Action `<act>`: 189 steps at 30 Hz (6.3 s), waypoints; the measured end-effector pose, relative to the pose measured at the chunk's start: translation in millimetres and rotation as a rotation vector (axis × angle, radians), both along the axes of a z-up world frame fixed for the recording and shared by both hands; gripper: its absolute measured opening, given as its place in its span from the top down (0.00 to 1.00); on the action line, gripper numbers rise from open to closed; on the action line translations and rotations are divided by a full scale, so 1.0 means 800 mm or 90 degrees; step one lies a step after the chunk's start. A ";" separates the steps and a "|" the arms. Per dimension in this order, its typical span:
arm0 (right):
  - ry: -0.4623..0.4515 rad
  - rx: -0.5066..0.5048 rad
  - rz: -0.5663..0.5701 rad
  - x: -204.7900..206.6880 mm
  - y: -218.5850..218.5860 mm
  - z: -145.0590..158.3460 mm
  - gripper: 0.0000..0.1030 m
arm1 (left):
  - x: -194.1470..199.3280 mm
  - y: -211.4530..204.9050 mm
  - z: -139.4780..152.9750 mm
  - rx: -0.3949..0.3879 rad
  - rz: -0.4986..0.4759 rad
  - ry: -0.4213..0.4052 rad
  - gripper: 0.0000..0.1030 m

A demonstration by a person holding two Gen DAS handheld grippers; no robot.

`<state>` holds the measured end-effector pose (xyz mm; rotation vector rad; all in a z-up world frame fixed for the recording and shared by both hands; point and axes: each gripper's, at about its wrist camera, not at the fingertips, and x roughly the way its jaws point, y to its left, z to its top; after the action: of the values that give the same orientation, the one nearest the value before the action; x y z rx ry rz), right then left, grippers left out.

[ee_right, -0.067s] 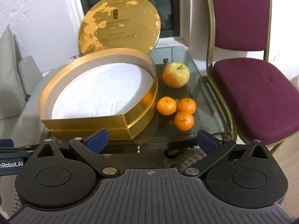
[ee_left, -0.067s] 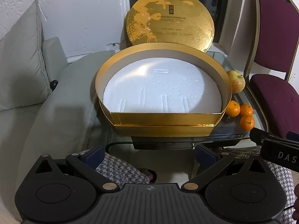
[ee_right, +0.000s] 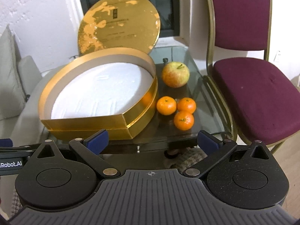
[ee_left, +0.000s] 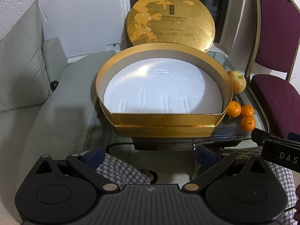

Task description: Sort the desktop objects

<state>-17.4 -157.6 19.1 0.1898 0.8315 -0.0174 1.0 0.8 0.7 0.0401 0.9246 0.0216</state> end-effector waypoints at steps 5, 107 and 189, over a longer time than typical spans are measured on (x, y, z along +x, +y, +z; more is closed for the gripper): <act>0.003 0.006 0.002 0.008 0.002 0.009 0.00 | 0.002 0.002 0.002 0.000 0.002 0.006 0.01; 0.082 0.004 -0.025 0.141 -0.063 -0.092 0.20 | 0.089 -0.021 -0.061 -0.011 -0.066 0.056 0.08; 0.020 0.082 0.188 0.111 0.078 0.045 0.35 | 0.036 0.064 -0.011 0.000 0.053 -0.011 0.04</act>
<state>71.5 -94.9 55.2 0.1862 0.8867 0.3118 29.5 52.3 -7.8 0.0022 0.9082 0.0991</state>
